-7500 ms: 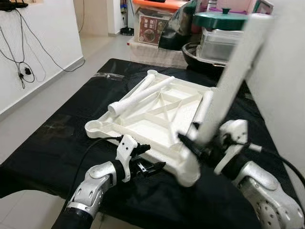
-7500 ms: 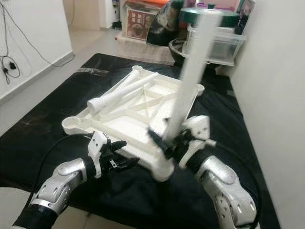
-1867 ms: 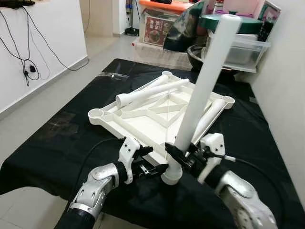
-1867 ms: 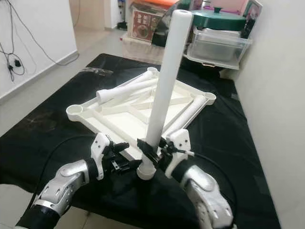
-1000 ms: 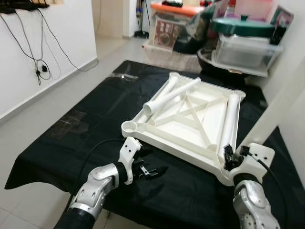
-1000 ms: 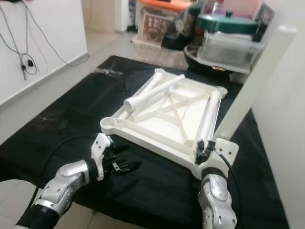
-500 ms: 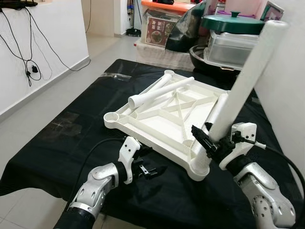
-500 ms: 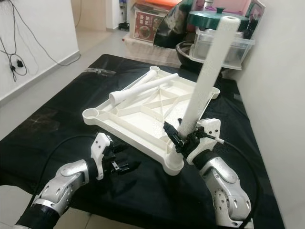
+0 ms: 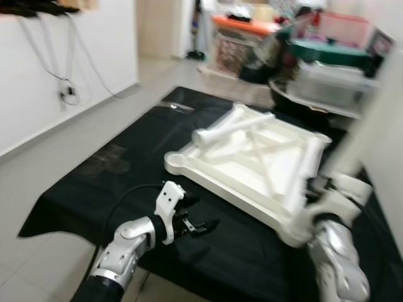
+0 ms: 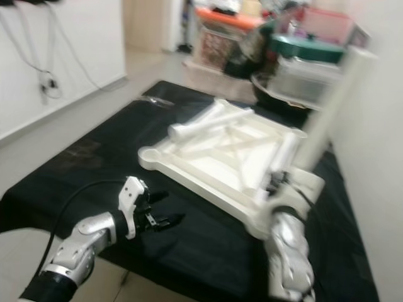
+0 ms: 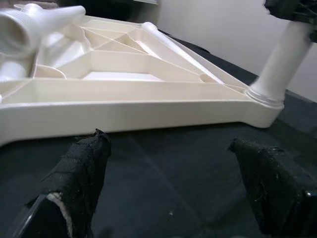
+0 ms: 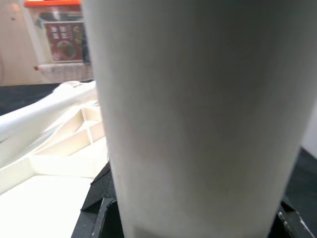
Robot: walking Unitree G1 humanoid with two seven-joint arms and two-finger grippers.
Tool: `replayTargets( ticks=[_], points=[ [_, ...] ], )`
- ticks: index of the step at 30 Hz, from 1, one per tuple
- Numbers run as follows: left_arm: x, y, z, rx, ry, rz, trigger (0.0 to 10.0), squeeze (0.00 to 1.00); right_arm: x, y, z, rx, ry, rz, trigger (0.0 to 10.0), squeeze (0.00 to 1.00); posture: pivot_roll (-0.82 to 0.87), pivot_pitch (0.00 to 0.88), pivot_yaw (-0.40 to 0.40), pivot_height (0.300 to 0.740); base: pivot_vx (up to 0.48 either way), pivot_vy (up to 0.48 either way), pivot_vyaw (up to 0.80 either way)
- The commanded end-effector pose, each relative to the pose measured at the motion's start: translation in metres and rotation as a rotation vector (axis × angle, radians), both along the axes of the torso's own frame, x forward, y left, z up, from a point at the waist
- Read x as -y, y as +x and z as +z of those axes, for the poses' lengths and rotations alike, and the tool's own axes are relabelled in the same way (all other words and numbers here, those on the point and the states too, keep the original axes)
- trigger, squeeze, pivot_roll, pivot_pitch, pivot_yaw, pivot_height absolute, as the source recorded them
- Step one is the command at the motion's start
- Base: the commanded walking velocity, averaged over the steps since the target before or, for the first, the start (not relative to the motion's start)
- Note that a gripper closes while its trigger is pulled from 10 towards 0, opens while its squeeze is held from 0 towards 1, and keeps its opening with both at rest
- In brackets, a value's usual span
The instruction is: Building children table
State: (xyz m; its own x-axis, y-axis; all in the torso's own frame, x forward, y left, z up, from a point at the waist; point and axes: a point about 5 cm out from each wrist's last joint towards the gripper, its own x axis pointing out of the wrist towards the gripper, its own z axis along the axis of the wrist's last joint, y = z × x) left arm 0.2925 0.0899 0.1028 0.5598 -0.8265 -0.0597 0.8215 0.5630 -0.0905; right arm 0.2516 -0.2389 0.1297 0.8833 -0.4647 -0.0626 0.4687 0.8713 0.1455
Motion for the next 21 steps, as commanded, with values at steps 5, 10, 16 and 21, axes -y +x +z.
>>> replayTargets(
  ticks=[5,10,16,21],
  points=[
    [0.009,-0.003,-0.003,-0.011,0.008,-0.040,10.0,0.00,-0.026,-0.011,-0.010,-0.030,0.044,0.172,10.0,0.00,0.09,0.000,-0.100,0.740,0.000,0.000,0.00],
    [0.011,-0.001,-0.002,-0.009,0.005,-0.042,10.0,0.00,-0.054,0.002,0.022,0.122,0.122,0.605,10.0,0.00,0.09,0.000,-0.105,0.740,0.000,0.000,0.00],
    [0.011,-0.001,-0.002,-0.008,0.002,-0.037,10.0,0.00,-0.058,0.004,0.032,0.146,0.116,0.768,10.0,0.00,0.10,0.000,-0.116,0.740,0.000,0.000,0.00],
    [0.011,-0.003,-0.002,-0.008,-0.006,-0.030,10.0,0.00,-0.067,0.002,0.027,0.115,0.068,1.088,3.1,0.00,0.12,0.000,-0.134,0.740,0.000,0.000,0.00]
  ],
)
